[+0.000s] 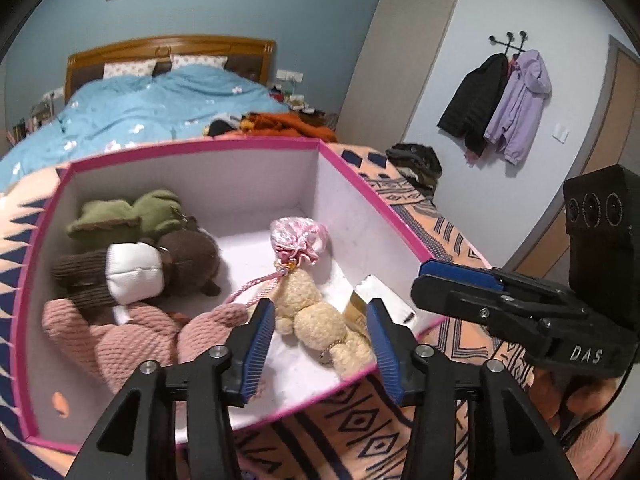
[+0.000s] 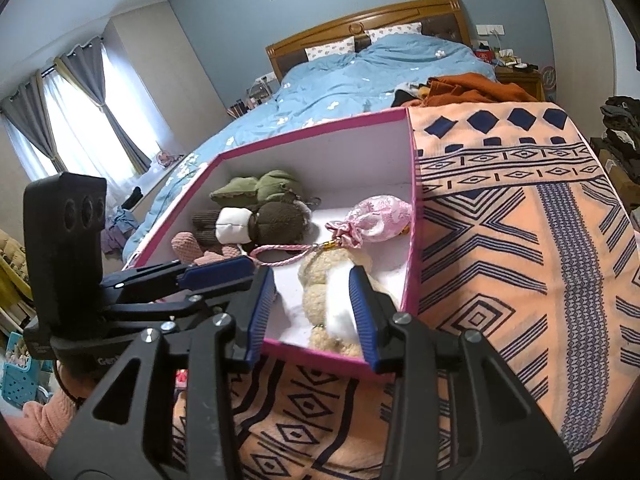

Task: Organize objects
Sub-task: 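Withdraw both tools from the box toward the pink floral tissue pack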

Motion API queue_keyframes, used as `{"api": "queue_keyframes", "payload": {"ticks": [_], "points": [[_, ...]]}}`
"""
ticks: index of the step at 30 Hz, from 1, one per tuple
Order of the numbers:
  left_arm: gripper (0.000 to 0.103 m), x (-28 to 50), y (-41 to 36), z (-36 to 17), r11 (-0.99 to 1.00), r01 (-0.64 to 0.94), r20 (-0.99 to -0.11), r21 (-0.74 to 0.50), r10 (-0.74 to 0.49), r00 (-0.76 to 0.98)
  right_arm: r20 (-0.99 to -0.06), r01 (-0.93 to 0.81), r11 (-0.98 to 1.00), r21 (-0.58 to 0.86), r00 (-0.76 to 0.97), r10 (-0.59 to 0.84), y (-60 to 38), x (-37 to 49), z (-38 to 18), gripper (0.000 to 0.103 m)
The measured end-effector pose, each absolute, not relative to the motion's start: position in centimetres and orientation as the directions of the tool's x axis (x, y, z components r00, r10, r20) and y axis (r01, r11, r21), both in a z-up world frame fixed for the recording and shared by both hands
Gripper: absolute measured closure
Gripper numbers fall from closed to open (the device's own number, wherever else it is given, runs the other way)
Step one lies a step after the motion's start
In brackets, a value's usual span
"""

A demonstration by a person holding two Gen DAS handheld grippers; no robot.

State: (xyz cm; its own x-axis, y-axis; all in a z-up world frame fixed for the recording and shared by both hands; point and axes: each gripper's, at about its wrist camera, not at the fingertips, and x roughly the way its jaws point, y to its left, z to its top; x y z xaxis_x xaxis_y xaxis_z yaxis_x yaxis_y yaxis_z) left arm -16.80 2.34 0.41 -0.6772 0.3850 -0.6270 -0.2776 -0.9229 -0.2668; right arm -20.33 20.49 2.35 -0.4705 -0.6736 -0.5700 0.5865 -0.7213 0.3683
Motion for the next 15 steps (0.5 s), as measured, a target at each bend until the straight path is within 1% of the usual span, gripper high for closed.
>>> {"api": "queue_keyframes", "payload": {"ticks": [4, 9, 11, 13, 15], "points": [[0.051, -13.5, 1.0, 1.5, -0.92, -0.302, -0.577, -0.25, 0.392, -0.717, -0.544, 0.635, -0.684, 0.36, -0.453, -0.706, 20.3, -18.5, 3.0, 0.061], [0.042, -8.6, -1.3, 1.8, -0.929, -0.3, -0.533, -0.215, 0.369, -0.761, -0.527, 0.718, -0.599, 0.354, -0.376, -0.762, 19.1, -15.4, 2.9, 0.059], [0.041, -7.2, -2.3, 1.3, -0.94, -0.274, -0.542, -0.201, 0.34, -0.768, -0.532, 0.749, -0.559, 0.355, -0.33, -0.78, 18.3, -14.1, 2.2, 0.055], [0.041, -6.5, -3.1, 0.3, -0.949, -0.243, -0.57, -0.203, 0.316, -0.758, -0.547, 0.765, -0.536, 0.357, -0.293, -0.784, 17.4, -13.2, 1.2, 0.051], [0.041, -6.3, -3.9, -1.2, -0.949, -0.218, -0.604, -0.226, 0.312, -0.733, -0.569, 0.767, -0.522, 0.372, -0.256, -0.781, 16.5, -12.8, -0.1, 0.051]]}}
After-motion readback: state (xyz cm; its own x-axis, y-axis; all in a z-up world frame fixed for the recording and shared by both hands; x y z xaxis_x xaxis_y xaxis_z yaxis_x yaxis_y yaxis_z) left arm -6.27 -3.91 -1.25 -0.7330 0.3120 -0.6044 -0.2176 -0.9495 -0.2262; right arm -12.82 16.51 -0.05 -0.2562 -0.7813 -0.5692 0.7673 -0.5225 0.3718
